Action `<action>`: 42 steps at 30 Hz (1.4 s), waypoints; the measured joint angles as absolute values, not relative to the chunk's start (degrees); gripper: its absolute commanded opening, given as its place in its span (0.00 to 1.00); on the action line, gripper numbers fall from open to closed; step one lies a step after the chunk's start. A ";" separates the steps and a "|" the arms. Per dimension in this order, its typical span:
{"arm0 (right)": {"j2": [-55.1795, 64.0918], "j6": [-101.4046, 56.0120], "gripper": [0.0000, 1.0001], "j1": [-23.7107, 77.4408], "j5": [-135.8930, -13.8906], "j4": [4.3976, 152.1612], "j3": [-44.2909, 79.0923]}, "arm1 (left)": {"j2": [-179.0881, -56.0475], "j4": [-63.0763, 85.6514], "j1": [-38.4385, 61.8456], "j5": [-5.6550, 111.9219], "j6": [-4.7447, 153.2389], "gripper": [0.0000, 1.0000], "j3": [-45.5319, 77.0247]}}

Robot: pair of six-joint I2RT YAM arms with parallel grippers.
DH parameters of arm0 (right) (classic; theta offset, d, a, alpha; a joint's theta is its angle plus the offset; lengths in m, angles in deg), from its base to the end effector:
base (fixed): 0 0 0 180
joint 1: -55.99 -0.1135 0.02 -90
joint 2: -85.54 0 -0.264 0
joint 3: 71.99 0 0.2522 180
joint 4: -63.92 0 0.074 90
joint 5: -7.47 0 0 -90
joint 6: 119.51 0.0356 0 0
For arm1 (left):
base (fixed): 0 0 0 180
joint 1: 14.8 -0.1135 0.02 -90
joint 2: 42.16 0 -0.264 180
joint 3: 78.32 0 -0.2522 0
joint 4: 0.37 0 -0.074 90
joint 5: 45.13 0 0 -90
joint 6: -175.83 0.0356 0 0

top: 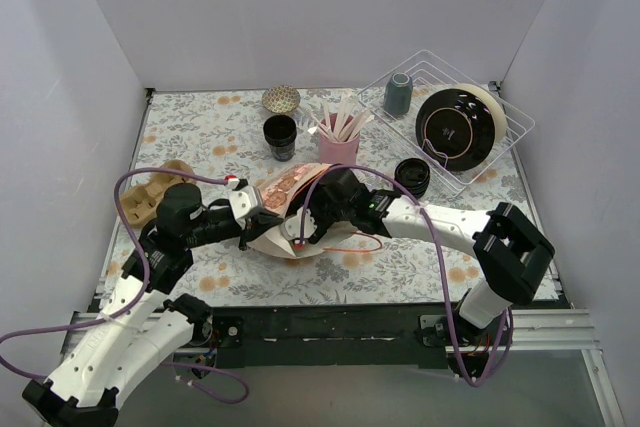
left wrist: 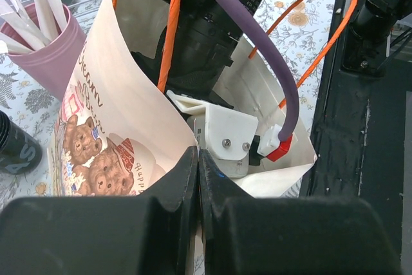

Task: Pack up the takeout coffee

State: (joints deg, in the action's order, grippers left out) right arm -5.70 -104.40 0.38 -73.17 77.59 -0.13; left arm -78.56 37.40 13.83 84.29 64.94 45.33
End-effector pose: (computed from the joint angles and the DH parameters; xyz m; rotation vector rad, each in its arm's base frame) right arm 0.1958 0.2963 0.2342 -1.9804 0.8085 -0.0216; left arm 0.1131 -0.0875 0.3252 0.6344 1.8955 -1.2196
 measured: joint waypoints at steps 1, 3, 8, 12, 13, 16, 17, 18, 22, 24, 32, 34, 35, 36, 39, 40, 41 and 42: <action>-5.97 -104.32 0.14 0.38 -73.12 77.35 0.00 | -78.61 37.40 13.74 84.25 64.94 0.00 45.33; -6.32 -104.25 0.26 0.38 -73.12 76.73 0.07 | -78.87 37.38 13.61 84.25 64.96 0.00 45.33; -6.36 -103.53 0.46 0.57 -73.17 77.28 0.53 | -79.07 37.10 13.41 84.25 65.01 0.00 45.31; -5.73 -102.48 0.79 0.75 -73.15 80.78 1.77 | -79.07 36.72 13.39 84.31 65.03 0.00 44.98; -5.31 -101.91 0.80 0.75 -73.15 82.00 2.06 | -79.07 36.50 13.39 84.49 65.03 0.00 44.85; -3.32 -100.10 0.82 0.75 -73.08 86.04 2.36 | -79.22 35.81 13.41 86.00 64.99 0.00 44.43; -2.47 -99.35 0.82 0.75 -73.08 87.57 2.36 | -79.31 35.72 13.41 86.52 65.01 0.00 44.26; -1.53 -98.44 0.82 0.75 -73.12 89.28 2.36 | -79.42 35.72 13.43 87.24 65.03 0.00 44.04; 2.62 -94.57 0.84 0.88 -73.23 92.71 2.06 | -79.92 37.58 13.59 89.49 65.53 0.00 43.93; 4.87 -92.95 0.84 0.90 -73.43 93.41 1.95 | -80.31 38.58 13.78 90.41 65.88 0.00 43.93; 10.91 -88.93 0.86 0.86 -73.39 95.92 1.86 | -80.47 39.19 14.09 91.81 66.98 0.00 43.93; 11.10 -88.51 0.82 0.86 -73.43 96.64 1.86 | -80.47 39.15 14.09 91.81 66.98 0.00 43.93; 11.19 -88.34 0.81 0.86 -73.49 97.06 1.86 | -80.47 39.06 14.09 91.79 66.95 0.00 43.93; 11.26 -88.21 0.80 0.86 -73.58 97.43 1.86 | -80.47 39.06 14.09 91.79 66.95 0.00 43.93; 11.34 -88.10 0.72 0.86 -73.54 97.96 1.86 | -80.47 39.08 14.09 91.81 66.91 0.00 43.93; 11.34 -88.03 0.70 0.86 -73.47 98.22 1.88 | -80.49 39.13 14.09 91.85 66.91 0.00 43.91; 11.34 -87.81 0.68 0.88 -73.34 98.72 1.97 | -80.55 39.32 14.09 91.88 66.93 0.00 43.84; 11.34 -87.66 0.67 0.88 -73.28 99.14 2.06 | -80.68 39.76 14.09 91.90 66.95 0.00 43.60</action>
